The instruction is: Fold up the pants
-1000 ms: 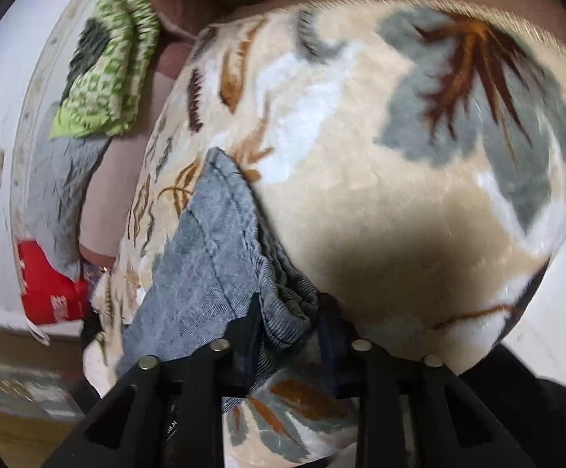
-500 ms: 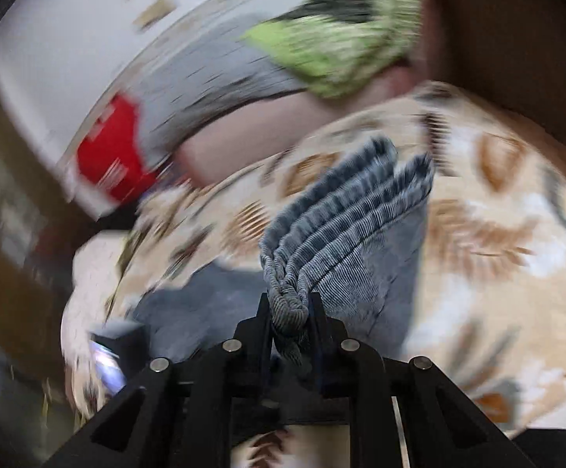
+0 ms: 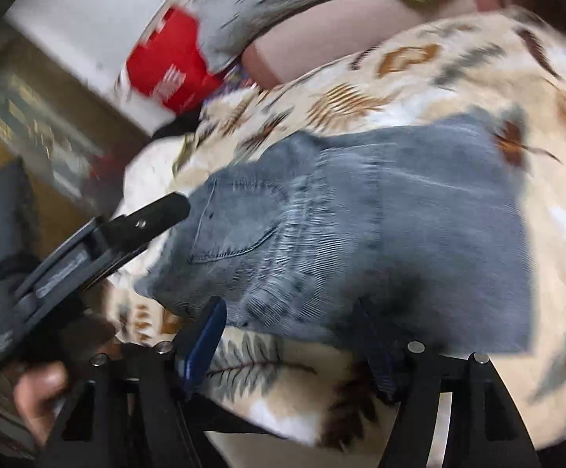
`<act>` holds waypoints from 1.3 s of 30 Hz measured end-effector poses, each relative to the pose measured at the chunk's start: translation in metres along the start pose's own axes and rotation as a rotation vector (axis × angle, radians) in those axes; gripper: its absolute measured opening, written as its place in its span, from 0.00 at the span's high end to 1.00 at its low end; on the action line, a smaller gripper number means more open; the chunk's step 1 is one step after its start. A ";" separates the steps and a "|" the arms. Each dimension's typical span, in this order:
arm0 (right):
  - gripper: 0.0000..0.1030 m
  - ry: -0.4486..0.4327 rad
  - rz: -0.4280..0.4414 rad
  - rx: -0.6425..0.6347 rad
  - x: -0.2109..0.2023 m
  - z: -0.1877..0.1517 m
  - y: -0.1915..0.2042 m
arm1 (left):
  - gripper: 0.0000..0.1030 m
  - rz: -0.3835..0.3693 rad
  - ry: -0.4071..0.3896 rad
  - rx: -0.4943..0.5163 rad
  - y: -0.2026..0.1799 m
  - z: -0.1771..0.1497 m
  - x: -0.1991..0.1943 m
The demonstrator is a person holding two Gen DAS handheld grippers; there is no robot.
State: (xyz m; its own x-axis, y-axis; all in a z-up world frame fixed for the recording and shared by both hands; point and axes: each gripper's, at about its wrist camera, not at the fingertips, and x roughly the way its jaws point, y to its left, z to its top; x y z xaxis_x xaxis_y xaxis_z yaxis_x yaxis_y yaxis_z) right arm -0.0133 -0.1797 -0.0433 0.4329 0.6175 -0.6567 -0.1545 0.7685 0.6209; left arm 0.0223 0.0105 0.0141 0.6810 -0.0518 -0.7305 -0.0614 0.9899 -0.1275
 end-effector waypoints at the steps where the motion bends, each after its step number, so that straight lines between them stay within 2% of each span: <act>1: 0.31 -0.018 -0.005 0.039 -0.008 0.002 -0.009 | 0.03 -0.015 0.007 0.020 -0.010 0.001 0.003; 3: 0.31 -0.068 -0.006 0.142 -0.032 0.007 -0.039 | 0.03 -0.022 0.027 0.060 -0.029 -0.002 0.014; 5: 0.31 -0.108 -0.014 0.215 -0.050 0.015 -0.063 | 0.03 0.032 0.122 0.130 -0.048 -0.016 0.044; 6: 0.31 -0.120 0.001 0.240 -0.057 0.022 -0.072 | 0.03 0.049 0.152 0.154 -0.052 -0.021 0.054; 7: 0.31 -0.123 0.023 0.249 -0.061 0.033 -0.077 | 0.03 0.093 0.216 0.202 -0.057 -0.034 0.074; 9: 0.31 -0.110 0.093 0.245 -0.063 0.053 -0.079 | 0.02 0.123 0.273 0.220 -0.056 -0.050 0.092; 10: 0.31 -0.099 0.136 0.247 -0.059 0.062 -0.079 | 0.02 0.108 0.236 0.193 -0.051 -0.054 0.090; 12: 0.31 -0.025 0.262 0.245 -0.034 0.089 -0.079 | 0.02 0.102 0.241 0.186 -0.049 -0.054 0.089; 14: 0.31 0.015 0.291 0.267 -0.008 0.107 -0.081 | 0.02 0.100 0.250 0.191 -0.048 -0.054 0.089; 15: 0.31 0.068 0.286 0.261 0.015 0.118 -0.084 | 0.02 0.101 0.249 0.190 -0.048 -0.054 0.089; 17: 0.31 0.096 0.174 0.263 0.051 0.133 -0.101 | 0.02 0.107 0.239 0.196 -0.050 -0.056 0.089; 18: 0.32 0.152 0.142 0.288 0.074 0.137 -0.114 | 0.02 0.109 0.234 0.198 -0.050 -0.057 0.089; 19: 0.33 0.159 0.167 0.339 0.083 0.137 -0.124 | 0.02 0.106 0.231 0.199 -0.050 -0.058 0.088; 20: 0.32 0.128 0.213 0.386 0.077 0.138 -0.127 | 0.02 0.099 0.230 0.196 -0.049 -0.057 0.089; 22: 0.33 0.088 0.272 0.319 0.064 0.147 -0.114 | 0.01 0.089 0.232 0.186 -0.048 -0.058 0.089; 24: 0.33 0.041 0.221 0.246 0.053 0.154 -0.104 | 0.01 0.089 0.225 0.190 -0.048 -0.059 0.089; 26: 0.32 0.064 0.153 0.267 0.070 0.160 -0.119 | 0.01 0.087 0.217 0.185 -0.047 -0.060 0.089; 27: 0.35 0.105 0.135 0.300 0.085 0.160 -0.131 | 0.01 0.088 0.215 0.186 -0.047 -0.060 0.089; 29: 0.38 0.082 0.192 0.372 0.082 0.157 -0.142 | 0.01 0.077 0.220 0.176 -0.045 -0.058 0.087; 32: 0.38 0.054 0.230 0.294 0.049 0.150 -0.117 | 0.01 0.057 0.240 0.144 -0.041 -0.053 0.087; 34: 0.38 0.062 0.260 0.255 0.027 0.131 -0.103 | 0.01 0.032 0.220 0.109 -0.038 -0.045 0.078; 36: 0.38 0.081 0.291 0.278 0.008 0.102 -0.100 | 0.01 0.025 0.190 0.076 -0.035 -0.035 0.071; 38: 0.38 0.110 0.309 0.309 0.008 0.076 -0.103 | 0.01 0.024 0.159 0.062 -0.034 -0.023 0.066; 39: 0.37 0.161 0.285 0.329 0.016 0.059 -0.107 | 0.01 0.032 0.156 0.065 -0.035 -0.016 0.068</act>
State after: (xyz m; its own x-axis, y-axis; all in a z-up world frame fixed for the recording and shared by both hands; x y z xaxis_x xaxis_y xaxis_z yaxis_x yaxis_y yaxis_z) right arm 0.0623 -0.2616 -0.0955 0.2664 0.8345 -0.4824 0.0541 0.4867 0.8719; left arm 0.0589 -0.0294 -0.0415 0.5578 -0.0354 -0.8292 -0.0302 0.9976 -0.0629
